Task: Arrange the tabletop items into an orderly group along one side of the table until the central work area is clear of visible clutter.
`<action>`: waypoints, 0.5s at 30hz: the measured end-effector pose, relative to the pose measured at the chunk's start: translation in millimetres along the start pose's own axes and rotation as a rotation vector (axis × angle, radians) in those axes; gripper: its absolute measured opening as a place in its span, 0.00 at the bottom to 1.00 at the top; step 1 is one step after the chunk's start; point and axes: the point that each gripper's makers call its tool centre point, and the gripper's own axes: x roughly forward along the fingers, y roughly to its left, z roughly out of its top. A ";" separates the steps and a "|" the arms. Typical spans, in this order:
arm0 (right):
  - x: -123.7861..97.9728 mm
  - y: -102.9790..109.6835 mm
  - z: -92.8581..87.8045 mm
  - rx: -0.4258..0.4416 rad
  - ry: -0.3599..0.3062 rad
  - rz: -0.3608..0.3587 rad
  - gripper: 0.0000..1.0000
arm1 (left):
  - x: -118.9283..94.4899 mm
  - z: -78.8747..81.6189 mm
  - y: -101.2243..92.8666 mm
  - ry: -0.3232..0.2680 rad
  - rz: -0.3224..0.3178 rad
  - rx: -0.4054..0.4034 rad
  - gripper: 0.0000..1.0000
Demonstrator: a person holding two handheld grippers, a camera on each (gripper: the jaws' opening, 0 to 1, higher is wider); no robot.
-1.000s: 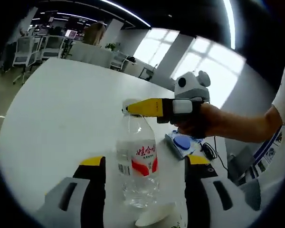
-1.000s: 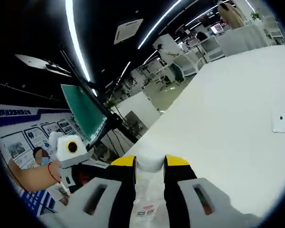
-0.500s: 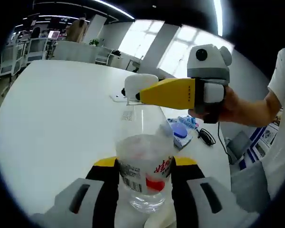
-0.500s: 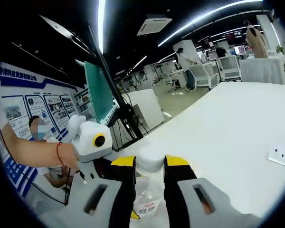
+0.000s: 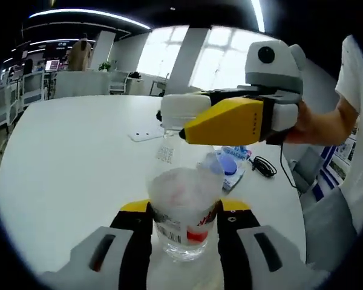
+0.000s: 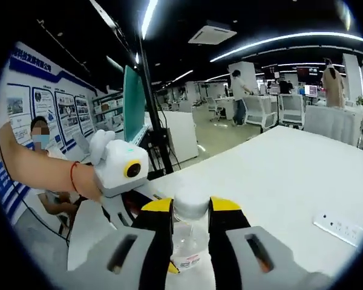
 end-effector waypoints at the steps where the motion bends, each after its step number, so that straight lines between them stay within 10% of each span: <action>1: -2.9 -0.5 -0.1 -0.009 0.000 -0.006 0.19 | 0.9 0.7 -0.7 0.000 -0.001 0.005 0.41; 15: -46.6 -19.6 -3.3 -0.171 -0.011 -0.159 0.19 | 41.9 23.0 -21.7 -0.008 -0.062 0.163 0.41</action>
